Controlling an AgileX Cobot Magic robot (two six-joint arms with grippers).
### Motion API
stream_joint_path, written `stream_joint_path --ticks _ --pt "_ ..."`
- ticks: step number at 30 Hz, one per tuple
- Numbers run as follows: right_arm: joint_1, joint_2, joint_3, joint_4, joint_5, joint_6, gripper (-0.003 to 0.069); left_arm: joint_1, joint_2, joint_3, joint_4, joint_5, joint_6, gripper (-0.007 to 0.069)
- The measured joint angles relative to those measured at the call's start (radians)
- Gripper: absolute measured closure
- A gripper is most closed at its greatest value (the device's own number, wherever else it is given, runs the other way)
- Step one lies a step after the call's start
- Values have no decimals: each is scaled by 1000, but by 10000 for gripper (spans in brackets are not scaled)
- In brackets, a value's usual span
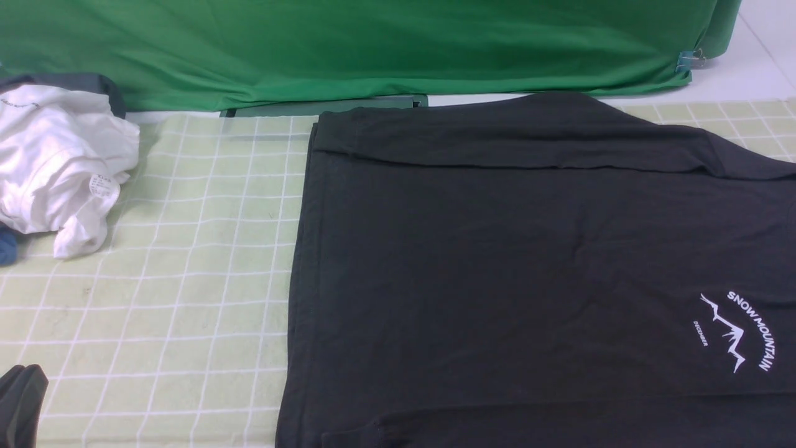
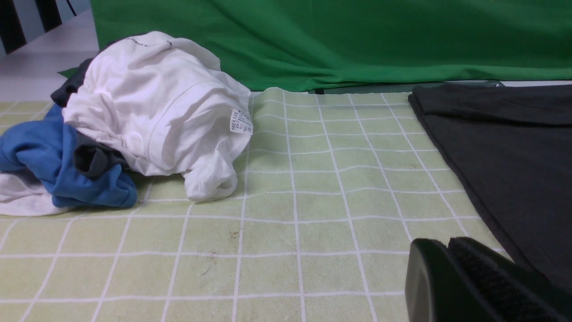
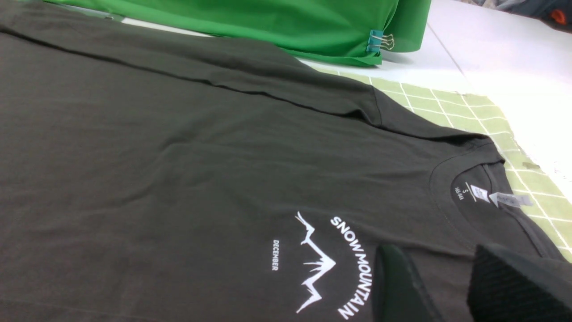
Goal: Fold a long-sleeved shirt over a green coffee tablecloth.
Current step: 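Grasp the left edge of the dark T-shirt lying flat on the table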
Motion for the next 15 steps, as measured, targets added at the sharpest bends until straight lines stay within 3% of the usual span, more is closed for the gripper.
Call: stream_joint_path --ticks 15 --pt "0 0 0 0 -18 0 414 0 0 0 9 0 15 589"
